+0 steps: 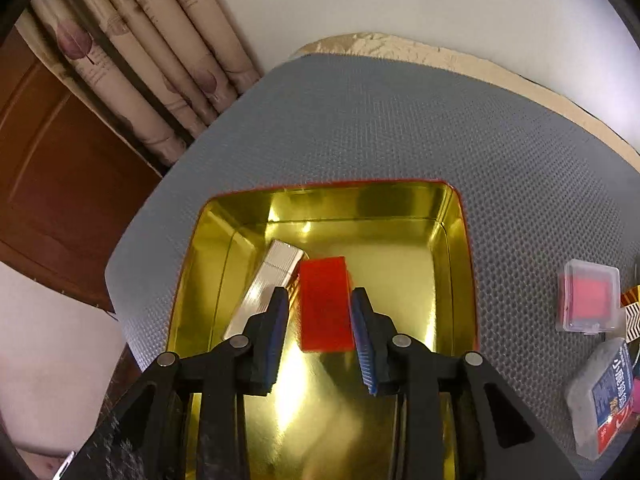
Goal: Organize rigid objects
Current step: 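Release the lighter in the tin while the right tool lowers the red box into it, then grasp the blue-and-red floss box with the left tool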
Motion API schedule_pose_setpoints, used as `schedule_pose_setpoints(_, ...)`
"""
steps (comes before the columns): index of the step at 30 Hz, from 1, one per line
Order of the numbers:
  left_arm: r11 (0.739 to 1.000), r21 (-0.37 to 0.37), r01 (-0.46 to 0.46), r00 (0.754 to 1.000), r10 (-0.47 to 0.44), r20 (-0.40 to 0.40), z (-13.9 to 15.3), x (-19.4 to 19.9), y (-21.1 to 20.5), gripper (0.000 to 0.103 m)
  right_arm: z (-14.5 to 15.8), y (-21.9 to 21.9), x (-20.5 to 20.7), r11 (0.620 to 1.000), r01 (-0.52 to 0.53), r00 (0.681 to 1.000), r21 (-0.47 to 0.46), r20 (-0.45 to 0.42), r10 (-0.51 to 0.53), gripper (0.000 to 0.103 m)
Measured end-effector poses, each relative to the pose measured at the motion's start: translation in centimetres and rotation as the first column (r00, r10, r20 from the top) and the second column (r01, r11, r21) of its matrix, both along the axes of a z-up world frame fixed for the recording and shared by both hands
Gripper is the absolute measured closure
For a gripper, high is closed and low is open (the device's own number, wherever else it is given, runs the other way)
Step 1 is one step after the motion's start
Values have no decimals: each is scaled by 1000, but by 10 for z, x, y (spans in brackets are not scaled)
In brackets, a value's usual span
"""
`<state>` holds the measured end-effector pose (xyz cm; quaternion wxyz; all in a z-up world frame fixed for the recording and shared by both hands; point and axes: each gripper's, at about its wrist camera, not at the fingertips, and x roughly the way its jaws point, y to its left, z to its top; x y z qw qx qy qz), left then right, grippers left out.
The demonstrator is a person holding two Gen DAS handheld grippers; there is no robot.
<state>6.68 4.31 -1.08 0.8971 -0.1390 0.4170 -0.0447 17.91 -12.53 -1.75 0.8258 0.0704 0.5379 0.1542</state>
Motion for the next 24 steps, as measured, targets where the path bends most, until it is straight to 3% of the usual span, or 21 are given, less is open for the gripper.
schedule_pose_setpoints(1, 1000, 6, -7, 1000, 7, 18, 1, -3, -1, 44, 5, -3, -3, 1000, 5, 1000, 19, 23, -5, 58)
schedule_pose_setpoints(4, 1000, -9, 17, 997, -16, 78, 5, -9, -2, 44, 27, -24, -24, 995, 31, 993, 94, 111, -41, 53)
schedule_pose_setpoints(6, 1000, 1, 17, 996, -17, 88, 5, -11, -6, 44, 42, -49, -47, 986, 35, 986, 161, 157, -60, 43)
schedule_pose_setpoints(7, 999, -9, 32, 996, -31, 85, 4, -11, -8, 44, 48, -67, -64, 982, 47, 981, 181, 179, -80, 30)
schedule_pose_setpoints(8, 998, -32, 62, 995, -59, 75, 3, -9, -12, 44, 51, -82, -77, 981, 62, 977, 186, 192, -98, 25)
schedule_pose_setpoints(11, 976, -113, 186, 982, -187, 5, -3, -6, -33, 44, 46, -141, -126, 982, 117, 970, 149, 194, -145, 24)
schedule_pose_setpoints(14, 960, -118, 254, 966, -258, -23, -1, -6, -59, 44, 28, -199, -174, 980, 190, 969, 61, 149, -197, 24)
schedule_pose_setpoints(16, 945, -115, 307, 950, -312, -28, 5, -2, -86, 44, 15, -241, -206, 964, 260, 960, 54, 93, -264, 24)
schedule_pose_setpoints(20, 926, -155, 344, 934, -355, -47, 15, 21, -141, 44, -5, -306, -255, 896, 422, 903, 137, 23, -429, 24)
schedule_pose_setpoints(24, 915, -206, 346, 912, -380, -158, 6, 63, -205, 44, -14, -332, -275, 848, 481, 871, 223, -10, -491, 24)
